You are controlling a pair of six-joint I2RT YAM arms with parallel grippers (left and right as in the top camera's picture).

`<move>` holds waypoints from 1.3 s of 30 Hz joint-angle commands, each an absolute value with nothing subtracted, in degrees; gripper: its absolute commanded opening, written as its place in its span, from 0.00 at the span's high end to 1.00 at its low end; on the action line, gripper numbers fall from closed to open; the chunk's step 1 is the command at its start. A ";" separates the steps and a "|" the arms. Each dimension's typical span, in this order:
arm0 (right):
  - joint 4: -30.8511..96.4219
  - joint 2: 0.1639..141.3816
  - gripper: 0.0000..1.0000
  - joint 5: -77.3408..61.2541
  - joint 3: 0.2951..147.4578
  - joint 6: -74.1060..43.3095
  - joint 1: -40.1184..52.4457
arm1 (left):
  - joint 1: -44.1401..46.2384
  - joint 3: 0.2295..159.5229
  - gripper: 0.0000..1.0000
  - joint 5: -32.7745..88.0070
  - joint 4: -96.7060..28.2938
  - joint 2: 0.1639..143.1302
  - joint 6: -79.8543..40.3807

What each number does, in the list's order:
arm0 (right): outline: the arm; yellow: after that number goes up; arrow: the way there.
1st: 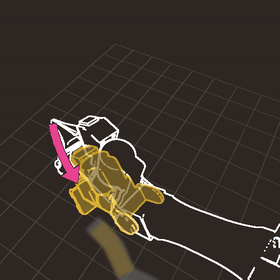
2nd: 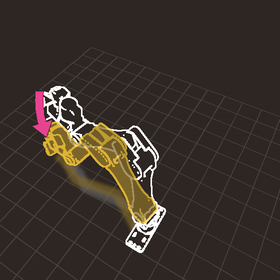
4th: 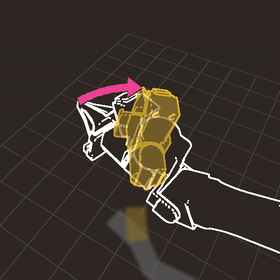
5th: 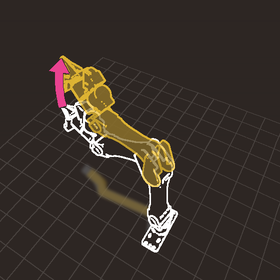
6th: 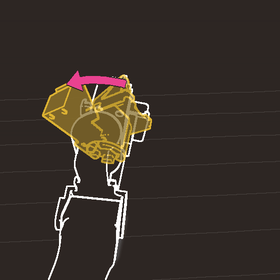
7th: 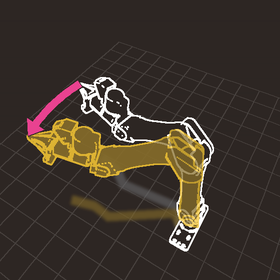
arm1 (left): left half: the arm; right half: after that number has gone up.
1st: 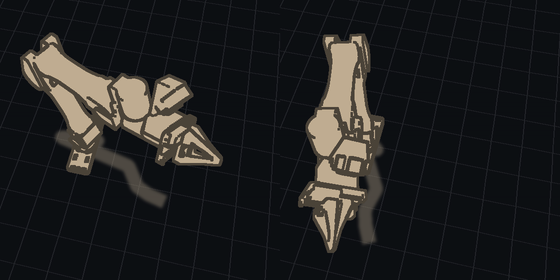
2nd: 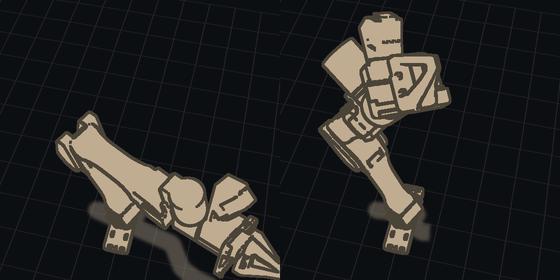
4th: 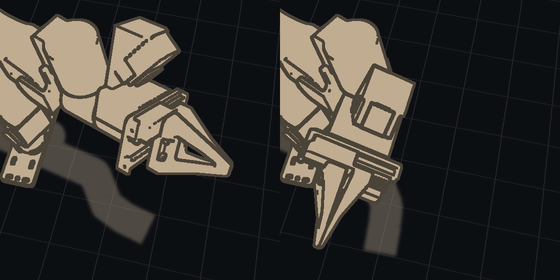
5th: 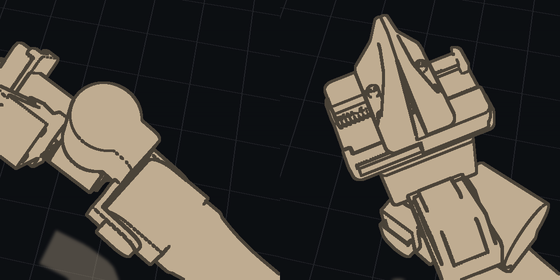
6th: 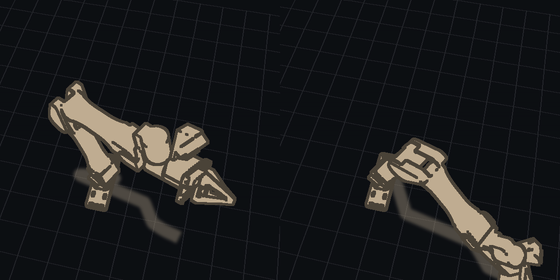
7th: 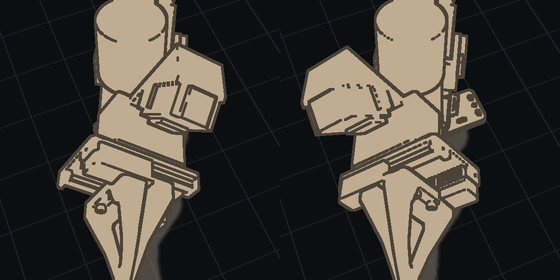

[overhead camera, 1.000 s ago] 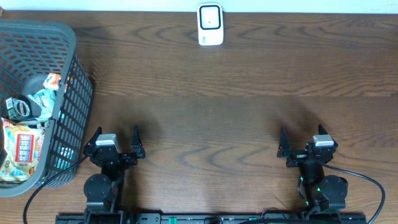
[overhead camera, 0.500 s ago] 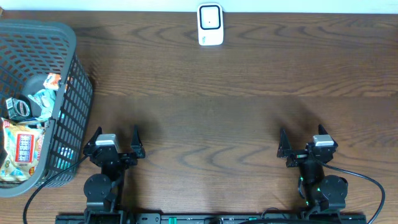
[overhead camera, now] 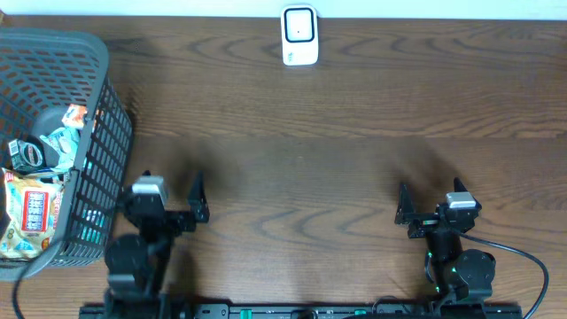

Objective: Scan the item barcode
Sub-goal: 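Reach the left gripper into the basket and grasp the snack bag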

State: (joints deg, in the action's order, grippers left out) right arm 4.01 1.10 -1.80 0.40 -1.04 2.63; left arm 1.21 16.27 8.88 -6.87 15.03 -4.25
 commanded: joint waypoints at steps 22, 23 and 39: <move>4.27 1.15 0.01 -1.45 0.36 -1.65 2.28 | -2.20 87.09 0.02 10.74 -46.85 70.89 -0.25; 4.29 1.15 0.01 -1.45 0.36 -1.65 2.28 | -4.43 88.73 0.03 8.34 -47.07 71.29 -3.05; 4.29 1.15 0.01 -1.45 0.36 -1.65 2.28 | -46.76 90.30 0.02 3.05 -50.11 78.08 -16.14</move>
State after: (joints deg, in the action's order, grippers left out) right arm 4.03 1.13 -1.65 0.40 -1.02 2.66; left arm -44.29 93.06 3.68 -49.52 75.35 -14.57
